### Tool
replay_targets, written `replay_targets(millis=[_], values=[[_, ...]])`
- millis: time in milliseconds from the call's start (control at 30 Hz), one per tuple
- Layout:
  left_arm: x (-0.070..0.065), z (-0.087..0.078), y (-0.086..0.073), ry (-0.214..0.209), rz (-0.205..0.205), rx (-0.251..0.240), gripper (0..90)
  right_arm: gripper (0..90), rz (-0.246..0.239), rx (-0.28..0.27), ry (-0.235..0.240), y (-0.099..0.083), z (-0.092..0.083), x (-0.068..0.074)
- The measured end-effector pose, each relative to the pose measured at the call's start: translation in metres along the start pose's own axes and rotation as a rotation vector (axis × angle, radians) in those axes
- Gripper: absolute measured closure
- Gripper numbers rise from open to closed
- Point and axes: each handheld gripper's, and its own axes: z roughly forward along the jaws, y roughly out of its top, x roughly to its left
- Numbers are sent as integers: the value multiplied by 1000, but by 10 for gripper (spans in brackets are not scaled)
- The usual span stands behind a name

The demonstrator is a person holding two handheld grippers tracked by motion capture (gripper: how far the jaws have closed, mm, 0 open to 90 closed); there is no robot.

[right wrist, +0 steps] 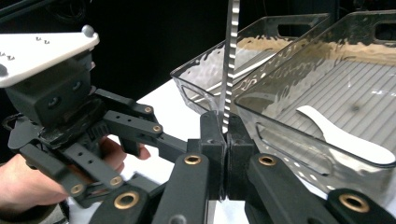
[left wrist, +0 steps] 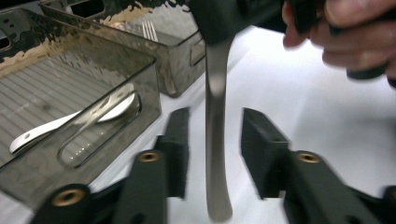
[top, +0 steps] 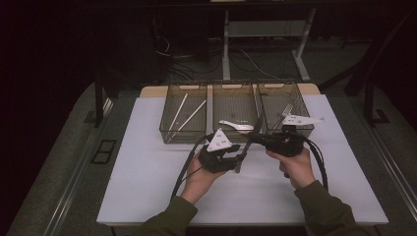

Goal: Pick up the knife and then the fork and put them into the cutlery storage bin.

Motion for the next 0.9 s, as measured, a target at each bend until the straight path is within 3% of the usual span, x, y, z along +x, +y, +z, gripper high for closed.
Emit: replay_targets(millis=[133, 233, 467, 600, 767, 900], values=[[1, -12, -10, -17, 32, 23, 493, 886, -15, 12, -25, 3, -7, -2], [5, -23, -18, -27, 35, 38, 434, 886, -14, 12, -41, 6, -15, -4], [18, -61, -47, -26, -11, 32, 318, 886, -32, 15, -100, 18, -42, -13], [26, -80, -62, -29, -61, 14, 259, 886, -28, -15, -143, 30, -63, -19], [30, -98, -77, 12, -83, -1, 176, 886, -42, -46, -219, 50, -89, -31], [30, -101, -86, 22, -101, -5, 127, 886, -56, -64, -273, 66, -102, -42]])
